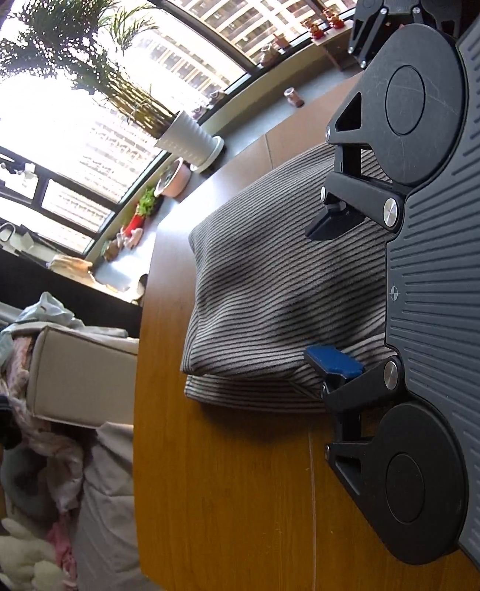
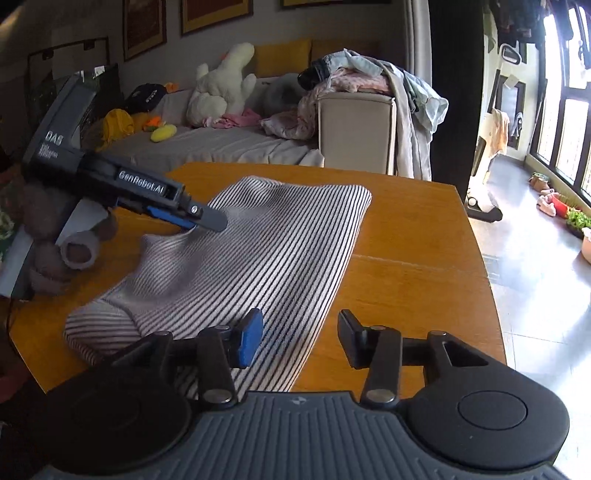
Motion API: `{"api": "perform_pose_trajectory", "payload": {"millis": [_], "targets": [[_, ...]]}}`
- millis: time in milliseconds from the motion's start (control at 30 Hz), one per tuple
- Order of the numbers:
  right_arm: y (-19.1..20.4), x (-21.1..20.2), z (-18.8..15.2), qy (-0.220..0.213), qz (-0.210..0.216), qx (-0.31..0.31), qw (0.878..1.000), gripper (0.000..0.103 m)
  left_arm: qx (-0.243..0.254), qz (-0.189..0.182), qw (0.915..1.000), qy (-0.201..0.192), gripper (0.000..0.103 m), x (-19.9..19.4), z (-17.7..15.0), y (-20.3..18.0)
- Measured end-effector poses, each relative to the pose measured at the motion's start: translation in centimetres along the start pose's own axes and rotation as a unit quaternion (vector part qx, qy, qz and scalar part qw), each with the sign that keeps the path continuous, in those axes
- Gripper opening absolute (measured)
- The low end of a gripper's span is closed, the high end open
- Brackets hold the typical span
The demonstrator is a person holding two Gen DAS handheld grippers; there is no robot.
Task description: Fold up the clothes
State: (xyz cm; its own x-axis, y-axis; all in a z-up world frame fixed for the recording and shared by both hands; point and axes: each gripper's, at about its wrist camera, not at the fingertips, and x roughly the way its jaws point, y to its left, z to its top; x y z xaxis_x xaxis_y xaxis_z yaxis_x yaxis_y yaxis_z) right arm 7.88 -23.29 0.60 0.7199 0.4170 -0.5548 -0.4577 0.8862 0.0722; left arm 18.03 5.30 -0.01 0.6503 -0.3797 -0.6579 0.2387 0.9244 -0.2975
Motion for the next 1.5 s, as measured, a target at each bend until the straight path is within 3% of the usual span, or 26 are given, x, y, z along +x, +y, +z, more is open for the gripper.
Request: {"api": "perform_pose_trajectory", "payload": {"millis": [167, 267, 400, 533, 667, 800, 900, 1000, 1100, 1300, 1400, 1500], "targets": [[1.1, -0.2, 1.1, -0.02, 0.037, 0.003, 0.999, 0.045, 0.043, 0.004, 0.9991, -0.002, 0.078, -2.7, -1.7, -1.0], [2.6, 1.6, -0.4, 0.013, 0.05, -0.02, 0.998, 0.045, 0.053, 0.002, 0.9984, 0.019, 0.066, -3.1, -3.0, -1.3], [2.1, 2.4, -1.3, 0.017, 0.052, -0.015, 0.998, 0.049, 0.061, 0.015, 0.9976, 0.029, 0.064, -3.3, -4.4, -1.6], [0.9, 2.1, -0.9, 0.026, 0.018, -0.039, 0.999, 0.059, 0.048, -0.002, 0.9981, 0.038, 0.064, -3.0, -4.8, -2.1], [0.0, 1.3, -0.9, 0.03, -0.007, -0.042, 0.999, 0.06, 0.07, -0.016, 0.9968, 0.036, 0.07, -2.8, -5.8, -3.6], [1.0, 0.4, -0.9, 0.025, -0.01, -0.06, 0.998, 0.061, 0.093, 0.006, 0.9954, 0.02, 0.07, -3.4, -5.9, -3.8], [2.7, -0.2, -1.1, 0.02, -0.003, -0.09, 0.996, 0.061, 0.09, 0.034, 0.9953, 0.004, 0.071, -4.2, -5.6, -2.8], [3.2, 0.4, -1.7, 0.029, 0.0, -0.073, 0.997, 0.061, 0.072, 0.048, 0.9963, -0.003, 0.071, -4.9, -5.3, -1.5], [3.3, 0.9, -2.5, 0.027, 0.0, -0.036, 0.999, 0.062, 0.064, 0.049, 0.9967, -0.014, 0.076, -5.8, -5.7, -1.0], [4.4, 0.1, -1.7, 0.024, -0.013, -0.081, 0.996, 0.062, 0.068, 0.052, 0.9961, -0.019, 0.084, -6.2, -6.3, -0.9], [5.0, -1.0, -1.3, 0.009, 0.005, -0.093, 0.996, 0.062, 0.06, 0.053, 0.9966, -0.019, 0.086, -6.4, -6.6, -0.4], [5.6, -0.3, -2.1, 0.033, 0.014, -0.107, 0.994, 0.065, 0.051, 0.052, 0.9971, -0.02, 0.086, -6.6, -6.8, -0.1]]}}
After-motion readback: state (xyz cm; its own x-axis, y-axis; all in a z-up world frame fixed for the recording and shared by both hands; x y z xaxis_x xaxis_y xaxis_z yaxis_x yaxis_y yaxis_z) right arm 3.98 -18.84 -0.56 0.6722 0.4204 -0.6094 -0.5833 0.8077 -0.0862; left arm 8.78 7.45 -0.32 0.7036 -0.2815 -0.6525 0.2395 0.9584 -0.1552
